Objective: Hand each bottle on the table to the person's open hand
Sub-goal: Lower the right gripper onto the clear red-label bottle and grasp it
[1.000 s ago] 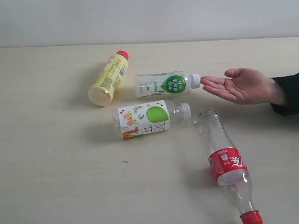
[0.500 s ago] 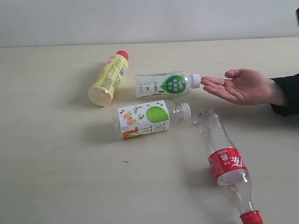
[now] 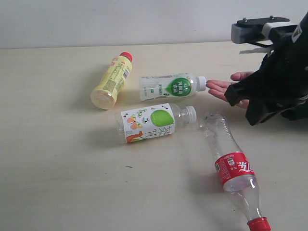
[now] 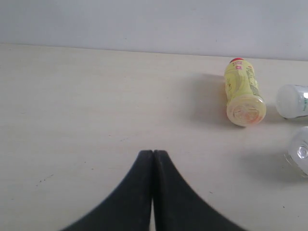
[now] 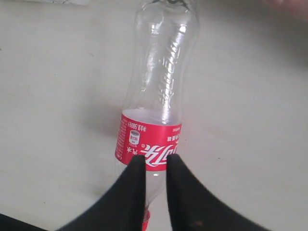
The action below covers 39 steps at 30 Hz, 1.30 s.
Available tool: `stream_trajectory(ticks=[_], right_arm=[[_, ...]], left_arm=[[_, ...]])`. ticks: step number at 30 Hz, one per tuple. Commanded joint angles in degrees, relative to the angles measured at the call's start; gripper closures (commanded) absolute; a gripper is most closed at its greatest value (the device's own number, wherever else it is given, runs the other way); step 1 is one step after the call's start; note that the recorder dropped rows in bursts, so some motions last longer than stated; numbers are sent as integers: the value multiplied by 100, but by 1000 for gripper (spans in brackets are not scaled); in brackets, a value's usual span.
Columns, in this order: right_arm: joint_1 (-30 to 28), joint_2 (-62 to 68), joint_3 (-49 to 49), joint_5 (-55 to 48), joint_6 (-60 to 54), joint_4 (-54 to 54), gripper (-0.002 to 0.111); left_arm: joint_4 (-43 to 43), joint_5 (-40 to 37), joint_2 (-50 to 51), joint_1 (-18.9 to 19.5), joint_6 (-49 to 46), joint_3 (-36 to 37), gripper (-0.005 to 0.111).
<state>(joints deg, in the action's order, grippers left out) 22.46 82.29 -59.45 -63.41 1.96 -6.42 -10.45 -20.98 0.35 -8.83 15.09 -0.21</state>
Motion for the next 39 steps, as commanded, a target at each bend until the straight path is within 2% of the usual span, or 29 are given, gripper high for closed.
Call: stream_trajectory(ticks=[1, 5, 6, 17, 39], right_arm=[[21, 517, 32, 37, -92, -42, 66], [21, 1090, 32, 207, -373, -114, 36], [21, 1261, 32, 370, -390, -209, 34], [21, 1931, 32, 1493, -25, -140, 35], [21, 2379, 32, 1672, -38, -176, 40]], left_arm=[[2, 27, -35, -27, -8, 21, 104], [2, 27, -35, -27, -8, 21, 104], [2, 27, -35, -27, -8, 21, 104], [2, 27, -35, -27, -8, 21, 104], [2, 27, -35, -27, -8, 21, 104]])
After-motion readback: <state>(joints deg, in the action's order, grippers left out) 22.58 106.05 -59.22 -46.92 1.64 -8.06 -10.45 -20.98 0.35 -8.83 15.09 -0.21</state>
